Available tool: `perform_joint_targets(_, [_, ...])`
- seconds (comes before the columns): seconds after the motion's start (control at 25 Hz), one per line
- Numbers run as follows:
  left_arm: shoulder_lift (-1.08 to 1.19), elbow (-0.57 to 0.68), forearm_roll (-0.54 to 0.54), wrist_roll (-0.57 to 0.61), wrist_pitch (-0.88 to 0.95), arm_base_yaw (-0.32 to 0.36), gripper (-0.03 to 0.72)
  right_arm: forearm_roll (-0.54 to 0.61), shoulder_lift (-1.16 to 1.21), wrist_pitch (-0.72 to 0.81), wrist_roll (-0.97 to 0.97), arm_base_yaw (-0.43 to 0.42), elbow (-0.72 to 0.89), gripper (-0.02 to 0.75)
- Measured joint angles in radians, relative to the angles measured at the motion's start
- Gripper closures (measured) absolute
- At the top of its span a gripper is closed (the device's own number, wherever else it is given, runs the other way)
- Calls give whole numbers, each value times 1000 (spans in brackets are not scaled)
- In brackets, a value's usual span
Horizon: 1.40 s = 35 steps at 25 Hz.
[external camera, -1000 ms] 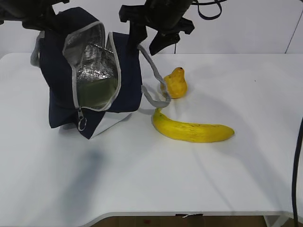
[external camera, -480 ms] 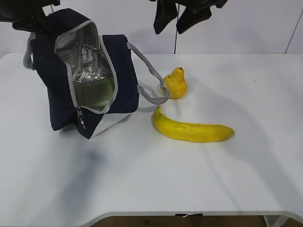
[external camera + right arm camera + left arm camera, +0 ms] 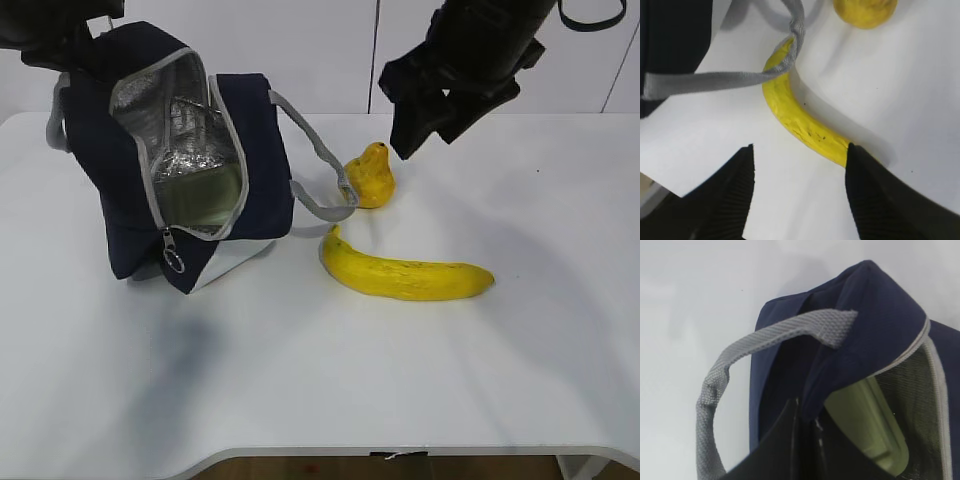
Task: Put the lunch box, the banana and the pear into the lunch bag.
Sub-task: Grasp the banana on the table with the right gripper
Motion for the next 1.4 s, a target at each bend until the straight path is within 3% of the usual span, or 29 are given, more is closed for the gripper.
perform_joint_targets(0.52, [0,0,13,0,21,-2,694,-37,-50,-7,-222,0,246,276])
perform_joint_targets(1.04, [0,0,13,0,-4,-2,694,-46,-34,-11,-644,0,248,276])
perform_joint_targets(1.4, [0,0,13,0,-25,-3,694,-18,45,-19,-743,0,248,276])
